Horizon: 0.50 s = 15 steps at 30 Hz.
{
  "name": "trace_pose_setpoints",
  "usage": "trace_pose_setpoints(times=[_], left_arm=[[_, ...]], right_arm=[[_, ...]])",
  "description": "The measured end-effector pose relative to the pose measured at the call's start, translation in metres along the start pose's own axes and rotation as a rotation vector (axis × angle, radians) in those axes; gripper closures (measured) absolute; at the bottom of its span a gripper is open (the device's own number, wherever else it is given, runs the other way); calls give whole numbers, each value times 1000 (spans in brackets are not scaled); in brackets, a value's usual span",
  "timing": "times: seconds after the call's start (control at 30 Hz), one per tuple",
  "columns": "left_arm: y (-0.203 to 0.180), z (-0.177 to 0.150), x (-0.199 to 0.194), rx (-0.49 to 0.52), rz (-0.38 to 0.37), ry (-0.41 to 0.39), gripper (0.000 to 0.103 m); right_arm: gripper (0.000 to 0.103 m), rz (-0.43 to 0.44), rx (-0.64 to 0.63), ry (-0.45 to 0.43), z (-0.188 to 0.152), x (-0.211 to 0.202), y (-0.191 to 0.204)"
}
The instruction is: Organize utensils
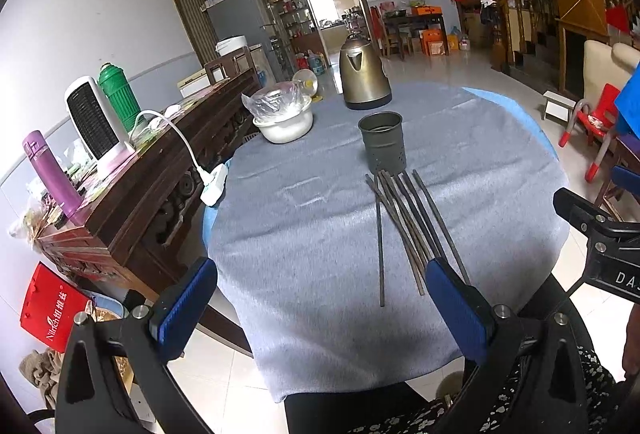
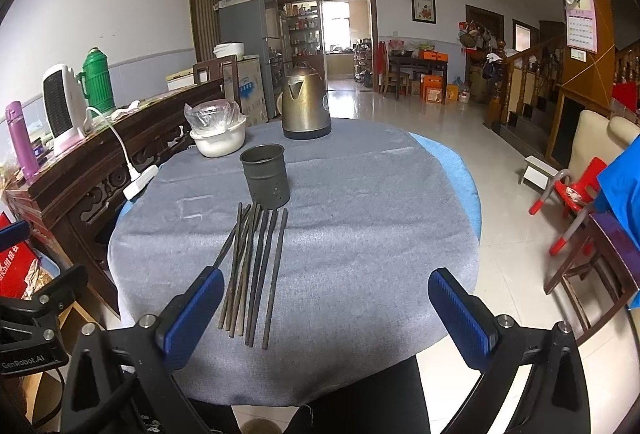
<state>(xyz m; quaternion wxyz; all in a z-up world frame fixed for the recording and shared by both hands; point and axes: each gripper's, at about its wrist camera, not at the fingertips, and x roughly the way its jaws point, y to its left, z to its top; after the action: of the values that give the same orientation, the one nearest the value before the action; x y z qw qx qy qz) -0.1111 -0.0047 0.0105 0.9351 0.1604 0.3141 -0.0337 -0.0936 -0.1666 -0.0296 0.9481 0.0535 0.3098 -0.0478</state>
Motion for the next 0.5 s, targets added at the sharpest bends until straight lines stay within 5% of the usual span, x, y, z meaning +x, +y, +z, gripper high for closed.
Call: trace_pose_setpoints(times=[0.5], left_arm=[[2,-1,1,-5,2,2,0]], right_arm=[[0,9,-5,11,-1,3,4]])
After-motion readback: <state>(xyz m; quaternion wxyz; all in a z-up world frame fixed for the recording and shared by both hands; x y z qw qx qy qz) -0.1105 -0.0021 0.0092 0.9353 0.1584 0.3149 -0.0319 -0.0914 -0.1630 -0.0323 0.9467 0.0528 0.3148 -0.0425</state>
